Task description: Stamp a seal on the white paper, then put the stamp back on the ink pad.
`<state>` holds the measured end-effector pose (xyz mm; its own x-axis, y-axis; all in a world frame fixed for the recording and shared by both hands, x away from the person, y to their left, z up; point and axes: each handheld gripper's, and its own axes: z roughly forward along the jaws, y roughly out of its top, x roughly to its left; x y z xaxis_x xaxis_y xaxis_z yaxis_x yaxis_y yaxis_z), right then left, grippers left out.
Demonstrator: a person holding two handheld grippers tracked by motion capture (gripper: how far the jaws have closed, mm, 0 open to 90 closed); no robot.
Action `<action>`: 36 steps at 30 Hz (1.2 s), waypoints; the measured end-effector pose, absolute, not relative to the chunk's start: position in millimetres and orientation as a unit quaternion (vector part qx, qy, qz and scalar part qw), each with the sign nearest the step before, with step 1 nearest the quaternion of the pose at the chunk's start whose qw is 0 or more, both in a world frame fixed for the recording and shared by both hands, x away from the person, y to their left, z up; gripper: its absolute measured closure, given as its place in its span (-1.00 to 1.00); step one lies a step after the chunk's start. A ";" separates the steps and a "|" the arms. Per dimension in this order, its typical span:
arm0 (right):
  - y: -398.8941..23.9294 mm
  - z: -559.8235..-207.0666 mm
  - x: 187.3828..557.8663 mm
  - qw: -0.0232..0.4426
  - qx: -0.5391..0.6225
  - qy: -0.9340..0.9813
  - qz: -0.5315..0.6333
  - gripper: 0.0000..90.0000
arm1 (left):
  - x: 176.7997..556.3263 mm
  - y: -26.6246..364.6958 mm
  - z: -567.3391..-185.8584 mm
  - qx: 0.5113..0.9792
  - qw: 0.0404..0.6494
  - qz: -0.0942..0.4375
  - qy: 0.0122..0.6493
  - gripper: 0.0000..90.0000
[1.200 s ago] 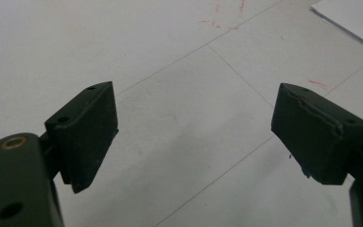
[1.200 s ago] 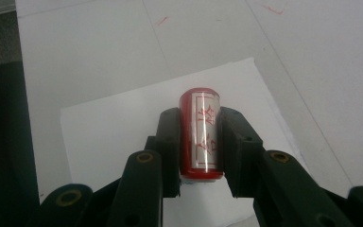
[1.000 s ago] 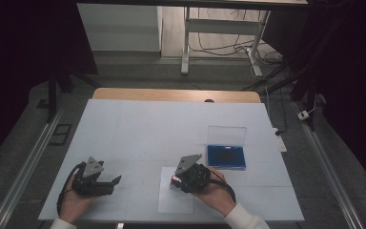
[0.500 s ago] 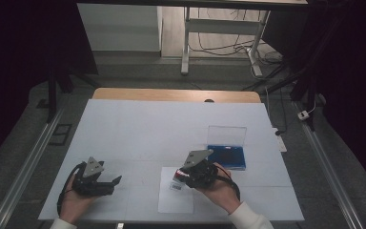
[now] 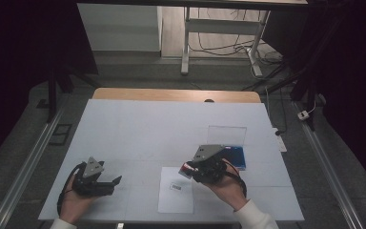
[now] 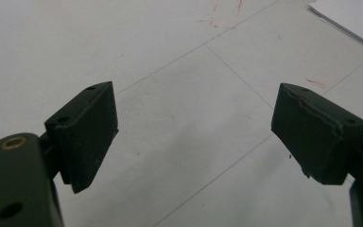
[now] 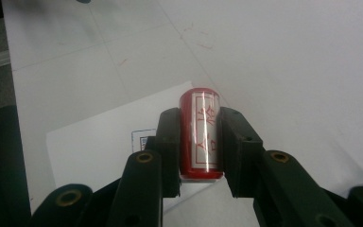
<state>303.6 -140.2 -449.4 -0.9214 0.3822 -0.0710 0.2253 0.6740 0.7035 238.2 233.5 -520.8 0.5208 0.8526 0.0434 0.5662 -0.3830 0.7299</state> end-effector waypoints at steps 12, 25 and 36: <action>-165.8 -435.6 313.8 0.130 0.199 0.893 0.382 0.55 | 238.0 232.8 -520.8 0.805 0.338 0.212 0.439 -0.65; -202.5 -429.1 332.0 0.164 0.246 0.874 0.385 0.55 | 238.5 232.8 -521.0 0.805 0.337 0.213 0.439 -0.65; -233.9 -432.4 348.7 0.197 0.287 0.865 0.360 0.55 | 238.5 232.6 -521.1 0.805 0.337 0.212 0.439 -0.65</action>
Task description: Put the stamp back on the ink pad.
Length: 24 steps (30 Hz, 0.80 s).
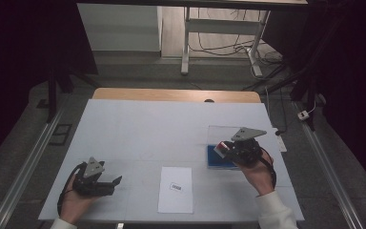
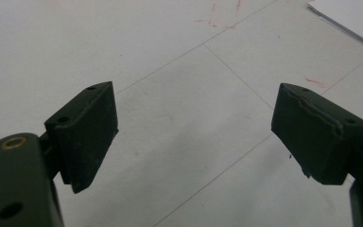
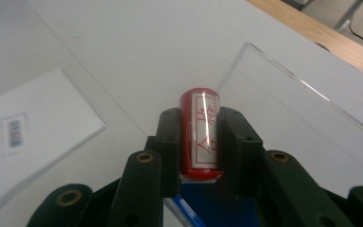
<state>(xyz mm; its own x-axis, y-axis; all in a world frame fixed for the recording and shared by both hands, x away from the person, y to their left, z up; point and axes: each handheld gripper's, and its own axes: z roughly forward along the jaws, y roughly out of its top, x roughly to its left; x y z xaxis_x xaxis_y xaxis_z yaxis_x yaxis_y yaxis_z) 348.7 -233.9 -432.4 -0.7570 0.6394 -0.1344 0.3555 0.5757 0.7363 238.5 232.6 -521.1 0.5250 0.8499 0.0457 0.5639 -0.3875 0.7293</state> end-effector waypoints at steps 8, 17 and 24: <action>-247.5 -445.0 361.8 0.195 0.310 0.872 0.324 0.55 | 238.5 232.4 -521.3 0.806 0.336 0.212 0.439 -0.65; -251.8 -459.5 372.3 0.184 0.322 0.880 0.297 0.55 | 238.7 232.9 -521.3 0.806 0.336 0.212 0.439 -0.65; -247.9 -465.7 375.7 0.173 0.324 0.884 0.288 0.55 | 238.7 232.6 -521.5 0.806 0.336 0.212 0.439 -0.65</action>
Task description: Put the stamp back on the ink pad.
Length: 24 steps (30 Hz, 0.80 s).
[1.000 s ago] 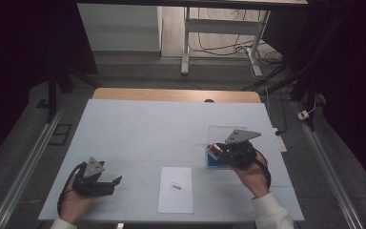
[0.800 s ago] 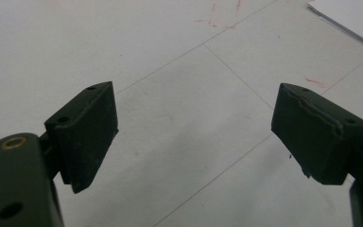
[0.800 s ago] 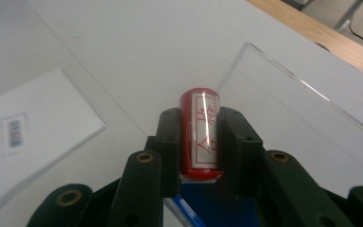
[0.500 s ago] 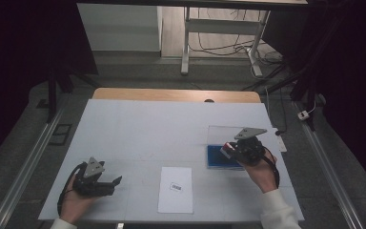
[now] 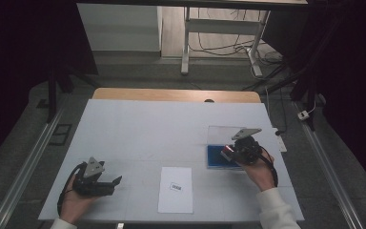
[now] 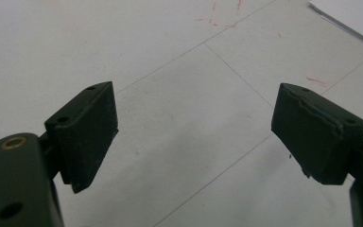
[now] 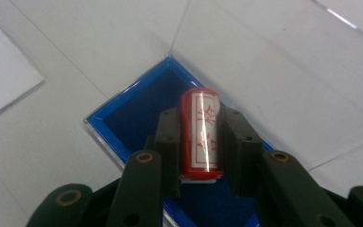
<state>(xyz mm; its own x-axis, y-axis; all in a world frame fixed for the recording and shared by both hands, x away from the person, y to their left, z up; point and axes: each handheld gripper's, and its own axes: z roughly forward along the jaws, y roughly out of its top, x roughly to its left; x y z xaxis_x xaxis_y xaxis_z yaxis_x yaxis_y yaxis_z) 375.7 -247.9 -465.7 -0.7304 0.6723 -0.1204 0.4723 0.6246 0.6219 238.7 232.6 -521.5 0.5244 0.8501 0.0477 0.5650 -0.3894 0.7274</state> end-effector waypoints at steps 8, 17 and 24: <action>-244.7 -470.4 378.1 0.170 0.324 0.886 0.284 0.53 | 239.0 233.2 -521.8 0.806 0.335 0.212 0.439 -0.65; -245.9 -468.1 373.6 0.184 0.328 0.871 0.317 0.02 | 238.3 233.0 -521.4 0.805 0.338 0.211 0.439 -0.66; -254.3 -464.2 361.6 0.200 0.330 0.846 0.368 -0.15 | 237.3 232.8 -520.9 0.805 0.341 0.210 0.438 -0.66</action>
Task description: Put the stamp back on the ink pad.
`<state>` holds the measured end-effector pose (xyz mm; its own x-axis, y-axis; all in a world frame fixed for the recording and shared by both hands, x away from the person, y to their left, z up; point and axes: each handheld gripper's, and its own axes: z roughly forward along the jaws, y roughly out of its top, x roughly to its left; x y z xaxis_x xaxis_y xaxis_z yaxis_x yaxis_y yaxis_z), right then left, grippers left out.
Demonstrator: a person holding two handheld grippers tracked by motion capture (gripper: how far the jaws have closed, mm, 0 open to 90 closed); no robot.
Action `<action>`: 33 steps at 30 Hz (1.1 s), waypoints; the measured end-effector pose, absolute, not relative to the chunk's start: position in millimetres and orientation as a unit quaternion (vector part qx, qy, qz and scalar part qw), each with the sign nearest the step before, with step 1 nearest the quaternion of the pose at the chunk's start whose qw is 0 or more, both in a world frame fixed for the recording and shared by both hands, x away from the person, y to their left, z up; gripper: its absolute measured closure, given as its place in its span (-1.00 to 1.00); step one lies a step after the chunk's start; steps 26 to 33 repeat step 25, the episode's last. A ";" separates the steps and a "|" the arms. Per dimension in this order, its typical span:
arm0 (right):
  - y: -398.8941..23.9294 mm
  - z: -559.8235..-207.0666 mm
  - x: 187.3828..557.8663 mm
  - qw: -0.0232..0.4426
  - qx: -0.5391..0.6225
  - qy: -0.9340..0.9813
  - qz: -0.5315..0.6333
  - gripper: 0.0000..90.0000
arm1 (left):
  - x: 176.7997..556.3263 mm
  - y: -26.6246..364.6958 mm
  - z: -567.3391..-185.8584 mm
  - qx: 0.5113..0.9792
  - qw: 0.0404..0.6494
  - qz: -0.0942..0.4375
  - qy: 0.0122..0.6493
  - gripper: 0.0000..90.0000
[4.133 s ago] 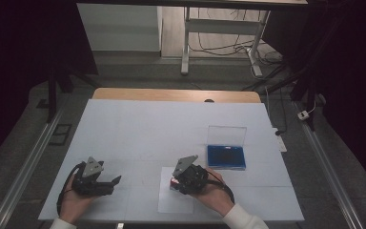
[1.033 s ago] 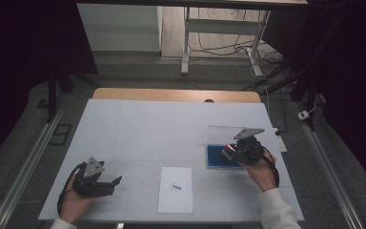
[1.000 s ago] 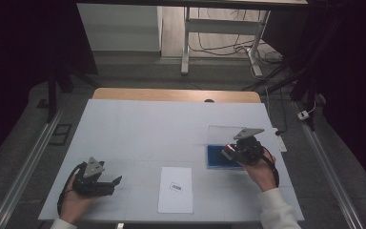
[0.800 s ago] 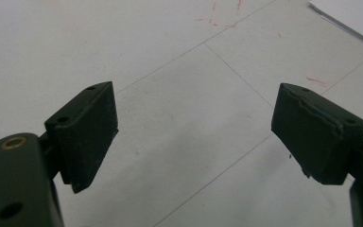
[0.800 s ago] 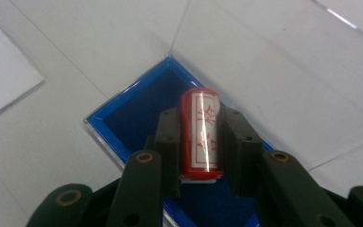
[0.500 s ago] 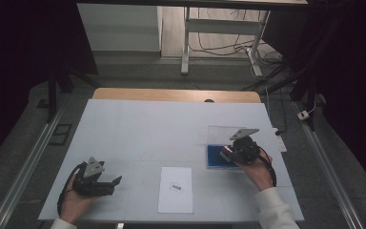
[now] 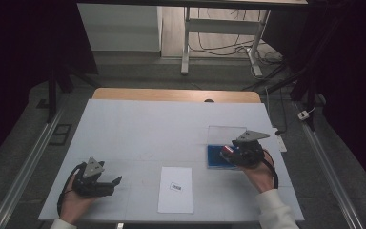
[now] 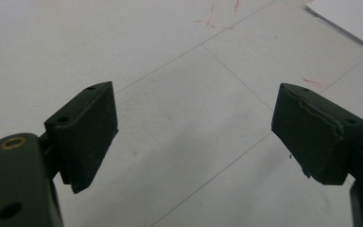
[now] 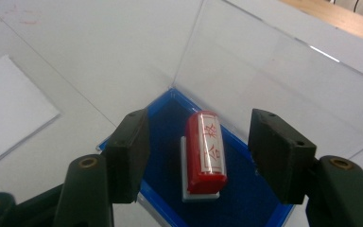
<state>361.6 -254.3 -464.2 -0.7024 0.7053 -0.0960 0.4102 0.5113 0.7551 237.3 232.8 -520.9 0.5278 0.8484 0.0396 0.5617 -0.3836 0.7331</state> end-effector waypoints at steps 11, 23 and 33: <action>-278.8 -471.4 320.7 0.216 0.337 0.820 0.410 -0.25 | 234.1 231.2 -520.0 0.803 0.356 0.198 0.436 -0.66; -301.7 -490.5 293.6 0.195 0.307 0.828 0.427 -0.25 | 234.3 226.7 -519.7 0.805 0.358 0.193 0.432 -0.66; -301.0 -490.7 293.7 0.193 0.302 0.827 0.433 -0.25 | 234.1 226.9 -519.4 0.804 0.358 0.194 0.433 -0.66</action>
